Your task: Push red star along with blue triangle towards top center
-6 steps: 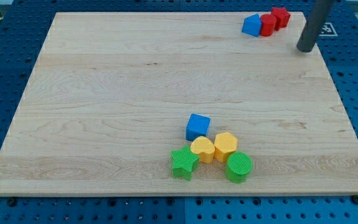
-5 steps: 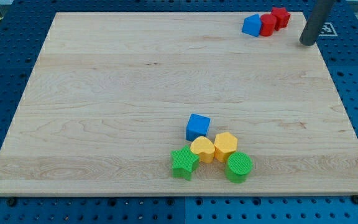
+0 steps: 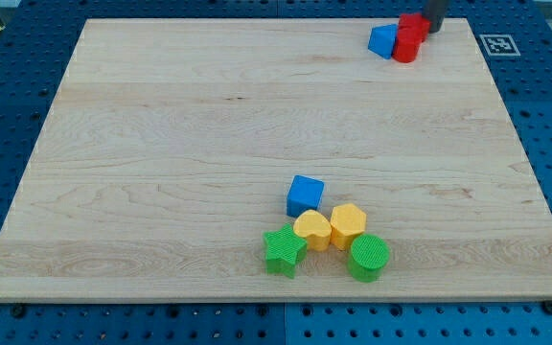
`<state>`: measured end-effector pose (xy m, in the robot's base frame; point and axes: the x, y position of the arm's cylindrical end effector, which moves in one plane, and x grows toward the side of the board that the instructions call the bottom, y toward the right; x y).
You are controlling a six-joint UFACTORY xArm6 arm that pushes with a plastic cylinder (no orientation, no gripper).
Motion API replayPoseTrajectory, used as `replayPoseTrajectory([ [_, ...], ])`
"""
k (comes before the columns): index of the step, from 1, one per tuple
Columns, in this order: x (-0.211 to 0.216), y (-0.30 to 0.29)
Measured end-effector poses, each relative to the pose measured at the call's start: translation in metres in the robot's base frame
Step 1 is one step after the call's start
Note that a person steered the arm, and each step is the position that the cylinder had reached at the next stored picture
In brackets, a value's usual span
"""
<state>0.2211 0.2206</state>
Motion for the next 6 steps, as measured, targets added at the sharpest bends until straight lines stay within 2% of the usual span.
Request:
replayPoseTrajectory([
  [2,0.038,-0.018],
  [6,0.038,-0.098],
])
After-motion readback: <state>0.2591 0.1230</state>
